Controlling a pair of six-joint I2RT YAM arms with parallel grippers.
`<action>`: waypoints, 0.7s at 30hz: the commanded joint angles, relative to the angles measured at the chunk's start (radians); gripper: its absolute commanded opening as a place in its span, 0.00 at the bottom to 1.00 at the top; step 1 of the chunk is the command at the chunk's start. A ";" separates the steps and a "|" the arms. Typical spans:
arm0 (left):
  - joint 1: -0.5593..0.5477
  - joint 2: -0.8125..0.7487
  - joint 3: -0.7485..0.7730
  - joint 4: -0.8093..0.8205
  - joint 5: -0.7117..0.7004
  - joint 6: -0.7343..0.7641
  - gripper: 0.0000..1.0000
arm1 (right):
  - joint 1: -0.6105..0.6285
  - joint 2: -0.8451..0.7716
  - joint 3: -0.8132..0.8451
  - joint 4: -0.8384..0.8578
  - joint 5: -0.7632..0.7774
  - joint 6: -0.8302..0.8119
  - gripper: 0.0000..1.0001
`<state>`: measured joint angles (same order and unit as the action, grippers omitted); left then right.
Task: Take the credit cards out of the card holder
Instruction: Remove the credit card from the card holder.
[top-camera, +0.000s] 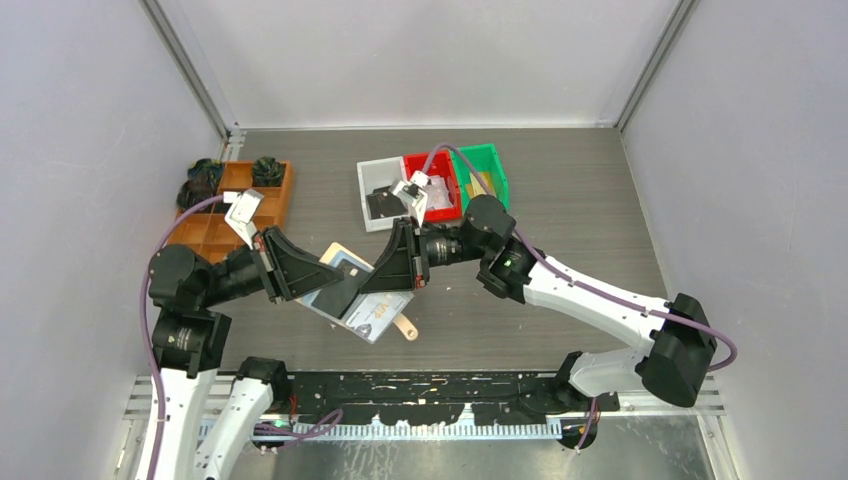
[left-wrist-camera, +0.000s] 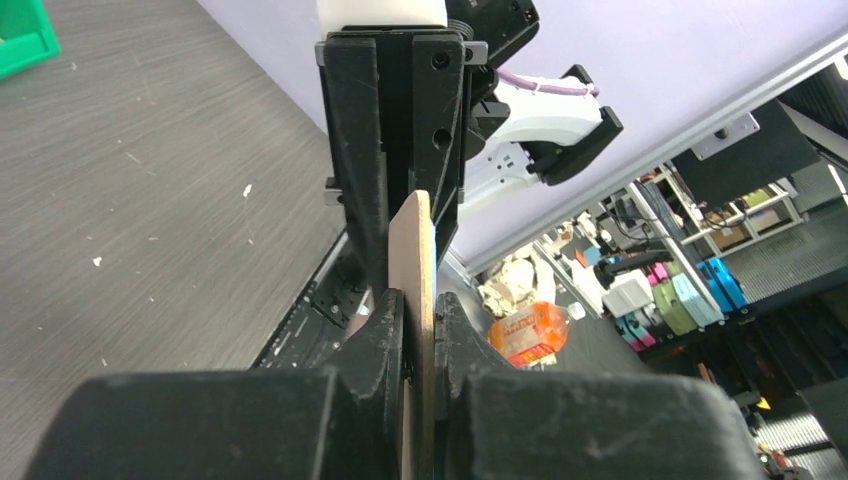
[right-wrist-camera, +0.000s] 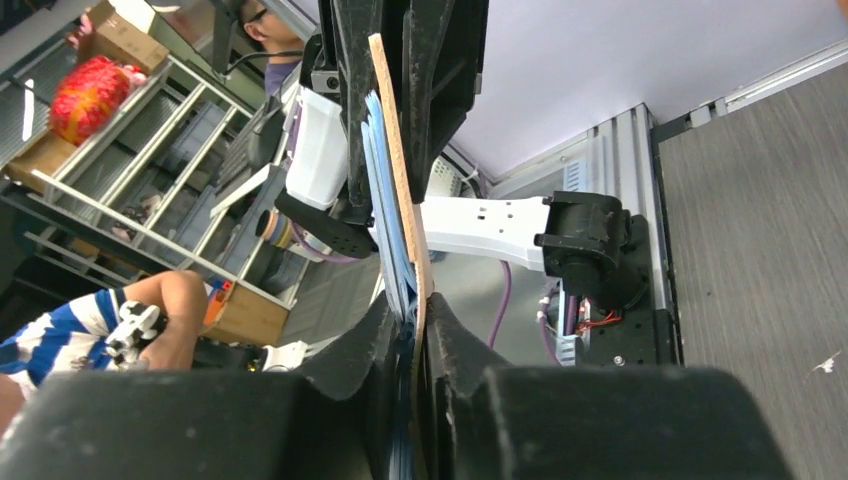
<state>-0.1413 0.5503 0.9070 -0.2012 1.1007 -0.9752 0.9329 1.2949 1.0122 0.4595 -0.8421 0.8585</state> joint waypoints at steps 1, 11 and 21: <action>-0.003 -0.031 0.007 0.014 -0.056 0.034 0.00 | 0.003 -0.016 0.045 0.043 -0.058 0.068 0.13; -0.003 -0.014 0.002 -0.178 0.095 0.208 0.74 | 0.004 -0.022 0.197 -0.321 -0.097 -0.094 0.01; -0.003 0.019 0.010 -0.214 0.217 0.236 0.40 | 0.006 0.074 0.357 -0.588 -0.161 -0.209 0.01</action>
<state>-0.1421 0.5713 0.8898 -0.4129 1.2449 -0.7685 0.9340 1.3609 1.2953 -0.0429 -0.9634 0.7158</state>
